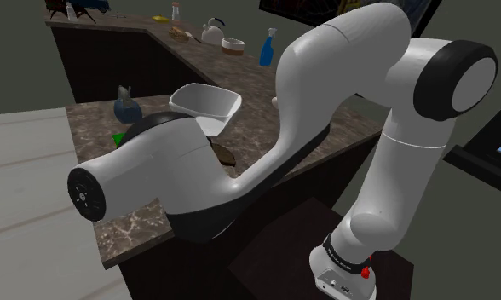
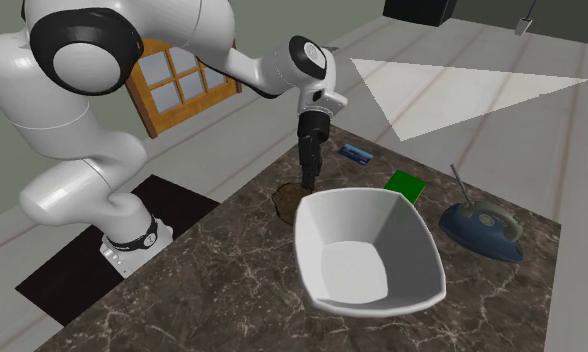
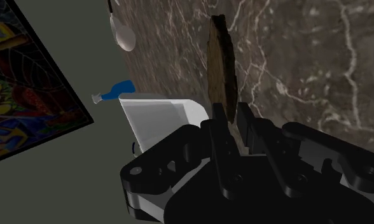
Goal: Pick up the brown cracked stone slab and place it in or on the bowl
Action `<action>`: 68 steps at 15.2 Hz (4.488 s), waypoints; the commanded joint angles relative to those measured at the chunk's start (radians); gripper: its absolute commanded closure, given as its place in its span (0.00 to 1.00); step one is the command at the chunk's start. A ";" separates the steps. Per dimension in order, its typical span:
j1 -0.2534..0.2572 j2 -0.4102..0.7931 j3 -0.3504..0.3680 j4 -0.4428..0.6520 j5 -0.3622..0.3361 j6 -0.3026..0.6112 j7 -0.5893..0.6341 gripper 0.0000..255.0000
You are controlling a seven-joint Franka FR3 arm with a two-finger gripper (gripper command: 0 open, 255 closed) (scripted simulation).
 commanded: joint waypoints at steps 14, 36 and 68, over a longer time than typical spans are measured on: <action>-0.037 -0.124 0.022 0.062 0.045 -0.032 -0.145 1.00; -0.050 -0.221 0.025 0.257 0.032 -0.145 -0.382 1.00; -0.157 0.035 -0.115 0.303 -0.233 0.076 -0.401 1.00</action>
